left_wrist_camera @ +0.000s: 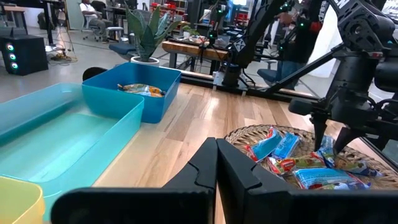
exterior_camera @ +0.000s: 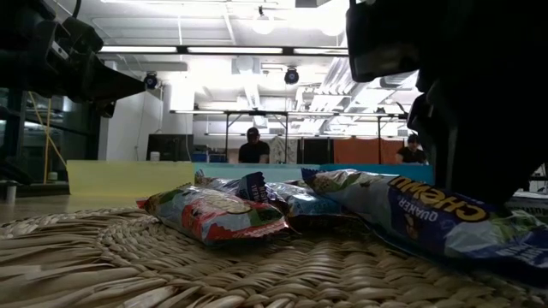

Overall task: Pick and place Granola Bars by type
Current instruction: Put the orange granola bar into the blue bin

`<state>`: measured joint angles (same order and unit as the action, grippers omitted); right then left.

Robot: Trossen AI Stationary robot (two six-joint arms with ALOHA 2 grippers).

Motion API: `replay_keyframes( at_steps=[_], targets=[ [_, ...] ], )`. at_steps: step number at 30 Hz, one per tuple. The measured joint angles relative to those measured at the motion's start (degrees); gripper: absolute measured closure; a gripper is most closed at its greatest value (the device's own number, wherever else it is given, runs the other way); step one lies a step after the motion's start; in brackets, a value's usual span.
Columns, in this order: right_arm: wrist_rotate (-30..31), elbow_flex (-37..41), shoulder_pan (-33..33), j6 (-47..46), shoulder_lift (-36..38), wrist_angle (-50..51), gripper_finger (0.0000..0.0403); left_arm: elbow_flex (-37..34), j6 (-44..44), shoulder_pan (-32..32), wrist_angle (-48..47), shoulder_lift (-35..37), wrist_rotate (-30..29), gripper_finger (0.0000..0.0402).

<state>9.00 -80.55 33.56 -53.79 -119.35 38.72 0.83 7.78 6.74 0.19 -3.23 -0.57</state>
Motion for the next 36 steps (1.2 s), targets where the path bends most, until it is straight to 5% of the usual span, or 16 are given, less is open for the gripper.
replay_keyframes(
  at_steps=[24, 36],
  targets=[
    [-0.1, -0.3, -1.2, -0.3, 7.8, -1.5, 0.0325, 0.0, 0.0, 0.0, 0.0, 0.0, 0.0, 0.0401],
    [-12.4, -0.4, -6.3, 3.7, 15.2, -29.1, 0.0325, 0.0, 0.0, 0.0, 0.0, 0.0, 0.0, 0.0401]
  ],
)
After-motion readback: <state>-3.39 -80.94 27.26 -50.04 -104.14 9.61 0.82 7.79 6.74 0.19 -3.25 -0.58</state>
